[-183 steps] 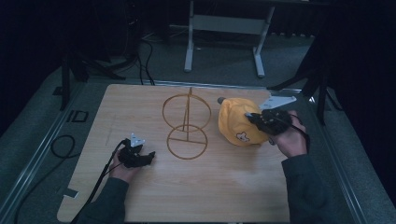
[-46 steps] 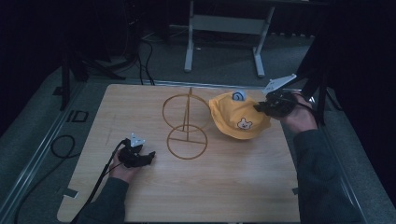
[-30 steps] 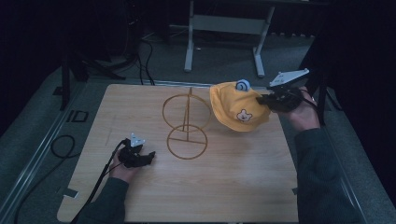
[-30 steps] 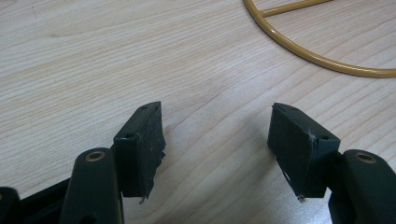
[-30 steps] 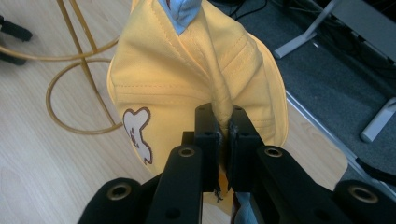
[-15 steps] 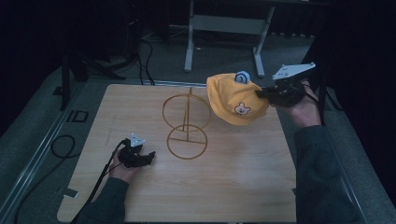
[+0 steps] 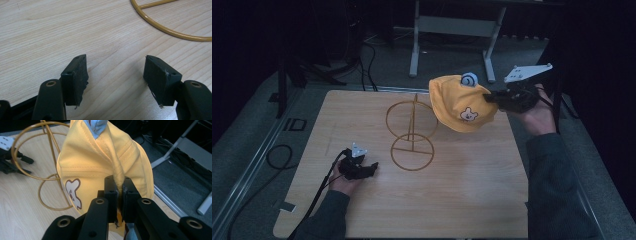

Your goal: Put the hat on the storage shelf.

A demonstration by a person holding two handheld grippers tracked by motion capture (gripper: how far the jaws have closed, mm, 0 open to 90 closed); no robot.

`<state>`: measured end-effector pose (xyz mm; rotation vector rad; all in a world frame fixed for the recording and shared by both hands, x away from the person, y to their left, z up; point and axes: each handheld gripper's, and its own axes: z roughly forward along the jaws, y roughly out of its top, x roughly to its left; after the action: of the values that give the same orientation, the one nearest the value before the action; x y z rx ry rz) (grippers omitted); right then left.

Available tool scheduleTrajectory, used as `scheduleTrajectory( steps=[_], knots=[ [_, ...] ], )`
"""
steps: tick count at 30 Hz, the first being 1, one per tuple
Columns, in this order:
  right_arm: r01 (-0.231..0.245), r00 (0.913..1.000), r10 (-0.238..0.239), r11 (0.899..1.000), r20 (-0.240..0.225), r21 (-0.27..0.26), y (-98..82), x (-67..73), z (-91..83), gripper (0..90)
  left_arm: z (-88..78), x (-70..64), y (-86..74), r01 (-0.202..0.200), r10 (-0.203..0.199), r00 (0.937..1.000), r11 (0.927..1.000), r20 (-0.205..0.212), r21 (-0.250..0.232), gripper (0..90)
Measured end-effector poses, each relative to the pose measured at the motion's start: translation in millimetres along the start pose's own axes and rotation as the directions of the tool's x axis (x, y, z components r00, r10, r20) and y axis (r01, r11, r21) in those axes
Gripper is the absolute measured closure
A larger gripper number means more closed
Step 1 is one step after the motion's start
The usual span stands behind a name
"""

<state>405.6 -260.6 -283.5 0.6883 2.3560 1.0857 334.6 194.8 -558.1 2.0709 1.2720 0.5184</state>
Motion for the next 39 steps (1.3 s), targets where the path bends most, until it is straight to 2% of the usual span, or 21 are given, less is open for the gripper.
scheduleTrajectory(
  steps=[21,39],
  knots=[
    [0.035,0.9988,-0.036,0.999,-0.033,-0.039,17.8,10.5,-5.2,85.1,0.0,0.0,0.1,0.000,0.000,1.0000,1.0000,0.000,0.002,36.2],
    [0.066,0.9957,-0.070,0.996,-0.061,-0.064,30.2,22.1,-2.2,85.1,0.3,0.0,0.4,0.001,-0.001,1.0000,1.0000,0.001,0.001,36.2]
  ],
)
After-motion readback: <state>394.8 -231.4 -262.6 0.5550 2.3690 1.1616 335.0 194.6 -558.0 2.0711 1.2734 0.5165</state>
